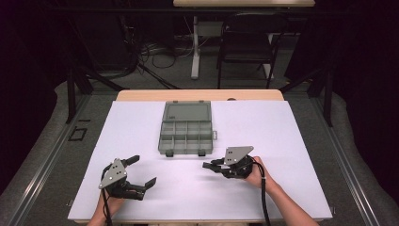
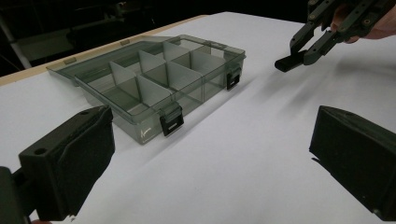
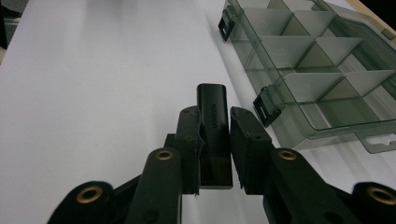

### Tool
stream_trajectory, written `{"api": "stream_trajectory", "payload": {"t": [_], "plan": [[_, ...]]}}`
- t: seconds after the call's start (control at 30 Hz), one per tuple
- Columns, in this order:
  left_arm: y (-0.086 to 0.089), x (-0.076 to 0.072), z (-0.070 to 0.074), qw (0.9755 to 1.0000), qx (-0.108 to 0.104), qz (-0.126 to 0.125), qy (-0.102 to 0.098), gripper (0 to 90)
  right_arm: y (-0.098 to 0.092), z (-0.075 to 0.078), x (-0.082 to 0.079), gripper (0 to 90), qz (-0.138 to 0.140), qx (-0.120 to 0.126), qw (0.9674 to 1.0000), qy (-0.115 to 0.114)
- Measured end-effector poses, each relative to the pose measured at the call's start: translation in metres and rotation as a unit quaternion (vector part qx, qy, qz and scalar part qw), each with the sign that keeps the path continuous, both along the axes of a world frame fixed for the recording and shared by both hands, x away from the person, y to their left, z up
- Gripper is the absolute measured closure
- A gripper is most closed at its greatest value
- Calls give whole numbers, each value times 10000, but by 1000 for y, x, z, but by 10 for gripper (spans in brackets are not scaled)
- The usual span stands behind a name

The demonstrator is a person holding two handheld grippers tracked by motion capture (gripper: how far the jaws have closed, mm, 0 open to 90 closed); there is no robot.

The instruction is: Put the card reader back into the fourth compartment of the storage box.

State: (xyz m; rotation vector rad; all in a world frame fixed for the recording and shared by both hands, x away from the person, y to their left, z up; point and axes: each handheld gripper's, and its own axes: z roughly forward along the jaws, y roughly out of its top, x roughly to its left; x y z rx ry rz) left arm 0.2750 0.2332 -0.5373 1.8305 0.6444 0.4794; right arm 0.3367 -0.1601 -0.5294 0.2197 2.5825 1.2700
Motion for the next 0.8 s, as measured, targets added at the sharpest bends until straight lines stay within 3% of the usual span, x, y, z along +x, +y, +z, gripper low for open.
{"api": "stream_trajectory", "payload": {"t": [0.8], "plan": [[0, 0, 0, 10000, 12, 23, -4, 1, -18, 11, 3, 737, -258, 109, 9995, -134]]}}
